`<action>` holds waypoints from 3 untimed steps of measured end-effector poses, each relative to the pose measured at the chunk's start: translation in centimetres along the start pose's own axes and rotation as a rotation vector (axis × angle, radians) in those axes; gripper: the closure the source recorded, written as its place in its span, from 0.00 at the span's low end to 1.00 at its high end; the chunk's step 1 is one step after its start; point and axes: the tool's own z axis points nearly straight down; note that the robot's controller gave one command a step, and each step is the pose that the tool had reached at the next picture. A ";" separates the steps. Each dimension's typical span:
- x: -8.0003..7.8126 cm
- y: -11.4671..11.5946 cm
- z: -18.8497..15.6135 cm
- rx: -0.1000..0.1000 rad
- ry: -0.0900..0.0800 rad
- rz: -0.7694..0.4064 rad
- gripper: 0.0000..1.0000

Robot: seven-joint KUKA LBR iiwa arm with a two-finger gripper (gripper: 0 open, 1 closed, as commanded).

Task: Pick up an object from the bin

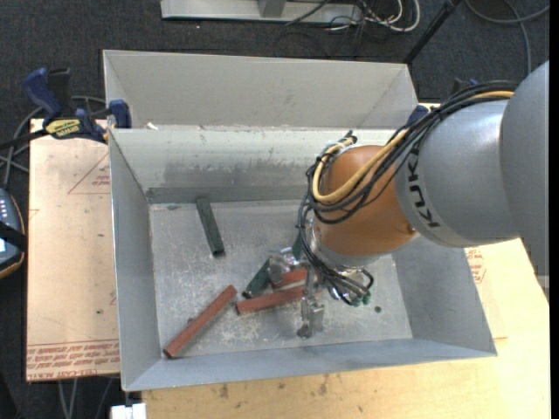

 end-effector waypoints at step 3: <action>0.0 1.9 2.7 0.001 -0.006 -0.060 1.00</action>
Offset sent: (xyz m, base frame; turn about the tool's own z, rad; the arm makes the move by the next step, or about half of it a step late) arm -0.0092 0.0167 -0.0295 -0.0656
